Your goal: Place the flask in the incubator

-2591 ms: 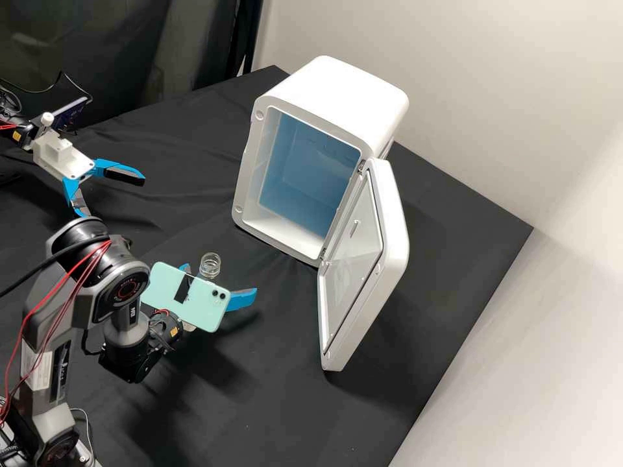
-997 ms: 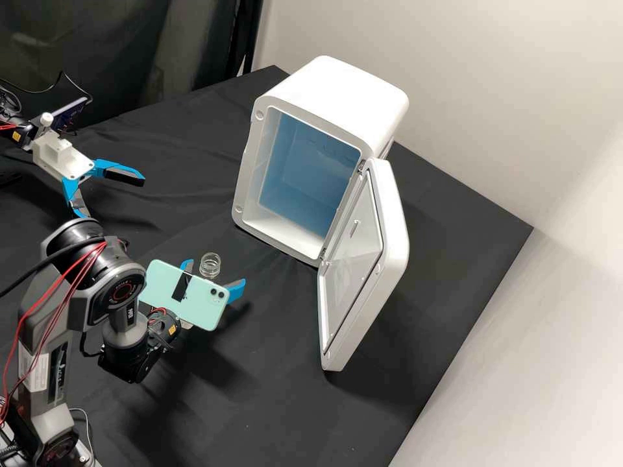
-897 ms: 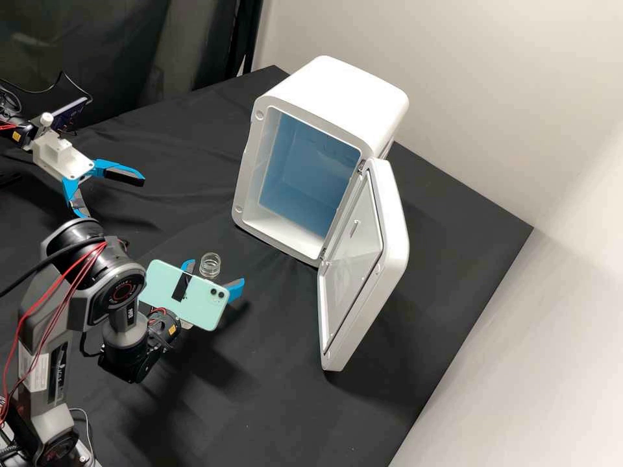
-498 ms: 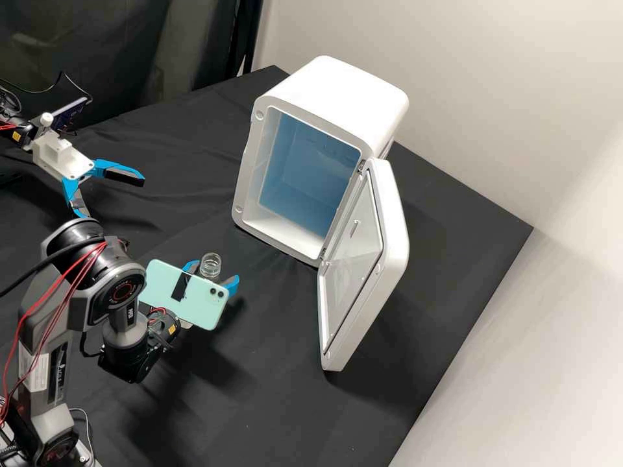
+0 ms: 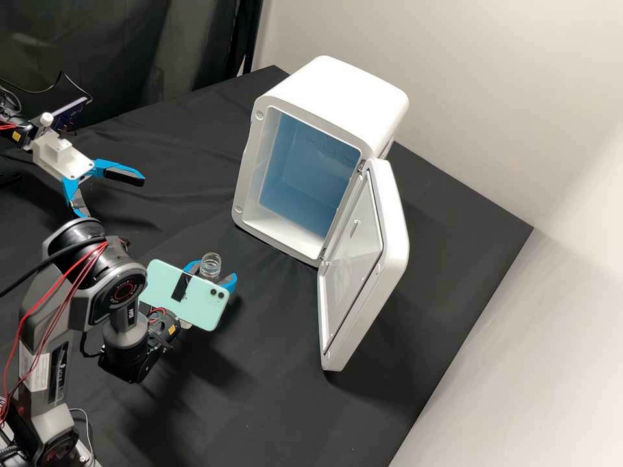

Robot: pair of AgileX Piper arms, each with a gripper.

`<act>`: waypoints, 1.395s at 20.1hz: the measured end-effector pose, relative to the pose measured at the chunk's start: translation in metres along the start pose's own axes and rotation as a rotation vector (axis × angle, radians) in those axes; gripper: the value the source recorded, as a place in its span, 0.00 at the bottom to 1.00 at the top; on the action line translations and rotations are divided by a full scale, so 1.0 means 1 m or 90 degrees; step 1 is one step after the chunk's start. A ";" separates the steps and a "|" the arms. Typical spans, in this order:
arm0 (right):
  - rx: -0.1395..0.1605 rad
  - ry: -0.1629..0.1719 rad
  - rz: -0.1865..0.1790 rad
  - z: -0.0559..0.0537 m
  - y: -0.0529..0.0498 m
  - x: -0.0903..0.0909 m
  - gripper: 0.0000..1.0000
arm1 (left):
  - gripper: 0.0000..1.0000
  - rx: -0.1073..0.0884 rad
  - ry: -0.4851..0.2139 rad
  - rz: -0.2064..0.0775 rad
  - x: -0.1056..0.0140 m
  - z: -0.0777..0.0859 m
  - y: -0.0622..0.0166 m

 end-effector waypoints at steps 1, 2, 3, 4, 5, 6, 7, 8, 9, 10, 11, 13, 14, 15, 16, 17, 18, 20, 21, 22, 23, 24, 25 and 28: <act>0.000 0.000 0.000 0.000 0.000 0.000 0.00 | 1.00 0.000 0.000 0.000 0.000 0.000 0.0000; 0.000 0.000 0.000 0.000 0.000 0.000 0.00 | 1.00 0.000 0.000 0.000 0.000 0.000 0.0000; 0.000 0.000 0.000 0.000 0.000 0.000 0.00 | 1.00 0.000 0.000 0.000 0.000 0.000 0.0000; 0.000 0.000 0.000 0.000 0.000 0.000 0.00 | 1.00 0.000 0.000 0.000 0.000 0.000 0.0000; 0.000 0.000 0.000 0.000 0.000 0.000 0.00 | 1.00 0.000 0.000 0.000 0.000 0.000 0.0000; 0.000 0.000 0.000 0.000 0.000 0.000 0.00 | 1.00 0.000 0.000 0.000 0.000 0.000 0.0000; 0.000 0.000 0.000 0.000 0.000 0.000 0.00 | 1.00 0.000 0.000 0.000 0.000 0.000 0.0000; 0.000 0.000 0.000 0.000 0.000 0.000 0.00 | 1.00 0.000 0.000 0.000 0.000 0.000 0.0000; 0.000 0.000 0.000 0.000 0.000 0.000 0.00 | 1.00 0.000 0.000 0.000 0.000 0.000 0.0000; 0.000 0.000 0.000 0.000 0.000 0.000 0.00 | 1.00 0.000 0.000 0.000 0.000 0.000 0.0000; 0.000 0.000 0.000 0.000 0.000 0.000 0.00 | 1.00 0.000 0.000 0.000 0.000 0.000 0.0000; 0.001 0.000 0.000 0.000 0.000 0.000 0.00 | 1.00 0.000 0.000 0.000 0.000 0.000 0.0000; 0.003 -0.001 0.001 0.001 0.000 0.000 0.00 | 1.00 0.000 0.000 0.000 0.000 0.000 0.0000; 0.008 -0.002 0.001 0.002 0.001 -0.002 0.00 | 1.00 0.000 0.000 0.000 0.000 0.000 0.0000; 0.018 -0.005 0.001 0.003 0.003 -0.005 0.00 | 1.00 0.000 0.000 0.000 0.000 0.000 0.0000; 0.030 -0.010 0.008 0.003 0.006 -0.009 0.00 | 1.00 0.000 0.000 0.000 0.000 0.000 0.0000; 0.042 -0.012 0.024 0.003 0.012 -0.013 0.00 | 1.00 0.000 0.000 0.000 0.000 0.000 0.0000; 0.065 -0.010 0.070 0.003 0.026 -0.024 0.00 | 1.00 0.002 0.000 0.001 0.000 0.000 0.0005; 0.072 -0.003 0.101 0.001 0.036 -0.029 0.00 | 1.00 0.005 0.000 0.004 -0.001 0.001 0.0016; 0.078 0.001 0.128 0.000 0.044 -0.035 0.00 | 1.00 0.006 0.000 0.004 -0.001 0.001 0.0017; 0.082 0.005 0.146 -0.001 0.049 -0.038 0.00 | 1.00 0.006 0.000 0.004 -0.001 0.001 0.0017; 0.084 0.010 0.160 -0.002 0.054 -0.042 0.00 | 1.00 0.006 0.000 0.004 -0.001 0.001 0.0017; 0.089 0.012 0.172 -0.002 0.057 -0.046 0.00 | 1.00 0.006 0.000 0.004 -0.001 0.001 0.0017; 0.102 0.024 0.209 -0.006 0.064 -0.062 0.00 | 1.00 0.006 0.000 0.004 -0.001 0.001 0.0017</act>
